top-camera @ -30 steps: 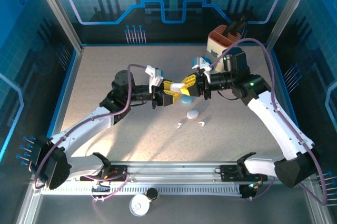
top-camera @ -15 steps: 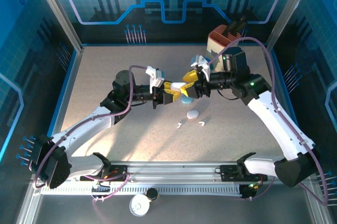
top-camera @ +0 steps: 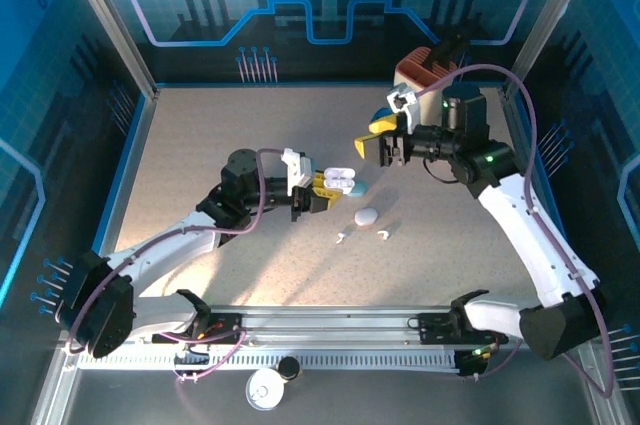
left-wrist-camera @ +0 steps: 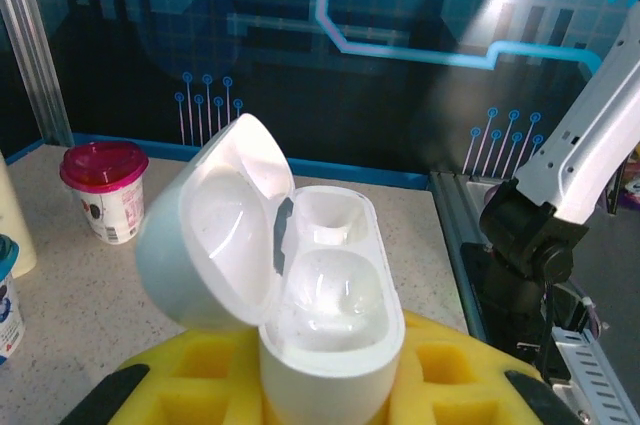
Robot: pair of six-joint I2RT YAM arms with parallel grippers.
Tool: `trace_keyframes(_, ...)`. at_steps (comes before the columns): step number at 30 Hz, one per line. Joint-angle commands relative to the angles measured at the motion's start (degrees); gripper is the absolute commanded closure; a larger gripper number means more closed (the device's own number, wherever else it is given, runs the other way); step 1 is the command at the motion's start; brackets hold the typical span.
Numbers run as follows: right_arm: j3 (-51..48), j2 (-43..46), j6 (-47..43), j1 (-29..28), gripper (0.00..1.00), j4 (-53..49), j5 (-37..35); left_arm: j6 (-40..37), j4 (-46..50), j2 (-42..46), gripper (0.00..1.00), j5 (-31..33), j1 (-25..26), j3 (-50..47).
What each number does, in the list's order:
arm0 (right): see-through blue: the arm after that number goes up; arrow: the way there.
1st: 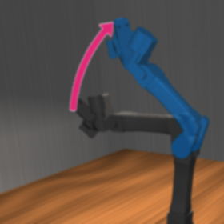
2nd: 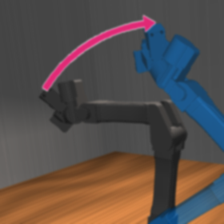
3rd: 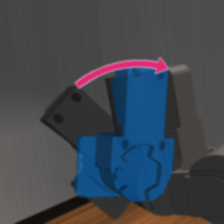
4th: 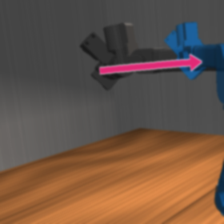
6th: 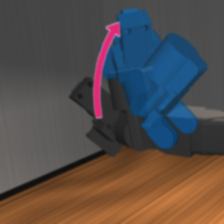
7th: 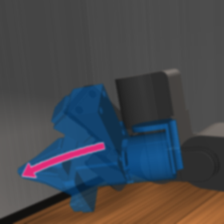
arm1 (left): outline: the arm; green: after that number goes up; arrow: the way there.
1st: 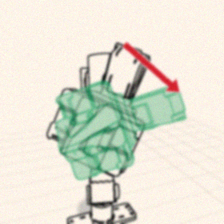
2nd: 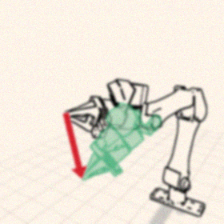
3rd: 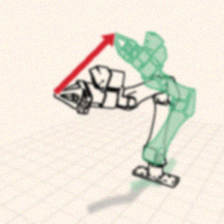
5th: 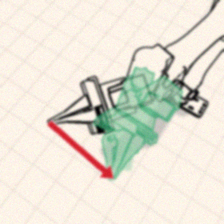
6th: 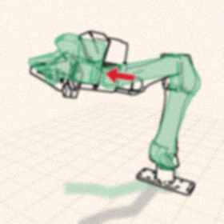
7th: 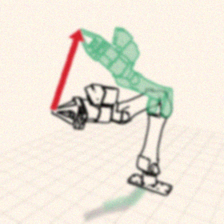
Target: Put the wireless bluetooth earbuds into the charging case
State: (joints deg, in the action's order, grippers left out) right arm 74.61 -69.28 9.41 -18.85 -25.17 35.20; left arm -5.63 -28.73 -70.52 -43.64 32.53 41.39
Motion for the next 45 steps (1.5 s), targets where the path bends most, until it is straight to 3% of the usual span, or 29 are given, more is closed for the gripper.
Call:
trace_keyframes(1,-2.85,3.12,7.28,1.60,0.32,-2.98,-7.82,-1.55,-4.74,0.97,0.85,0.76,0.11,-1.61)
trace_keyframes(3,-5.20,4.15,8.26,1.84,0.32,-6.23,-10.77,-0.53,-6.86,0.44,0.85,0.77,0.02,-2.65)
trace_keyframes(10,-15.33,5.77,13.32,1.70,0.31,-6.49,-9.23,2.38,-11.83,-1.55,0.85,0.10,-0.44,-4.07)
trace_keyframes(16,-19.36,0.07,18.02,1.67,0.31,-13.16,-17.48,2.82,-12.71,-0.61,0.85,0.62,-2.54,-6.17)
trace_keyframes(20,-21.25,-5.07,19.09,1.81,0.36,-15.15,-20.12,2.57,-11.58,-0.11,0.85,0.75,-3.15,-6.56)
trace_keyframes(27,-23.22,-13.82,19.90,1.37,0.47,-12.86,-17.39,2.60,-11.70,-0.98,0.85,0.53,-3.30,-6.32)
trace_keyframes(45,-27.60,-24.21,22.41,1.11,0.72,-8.58,-20.05,3.34,-12.71,-1.56,0.85,0.57,-3.29,-6.77)
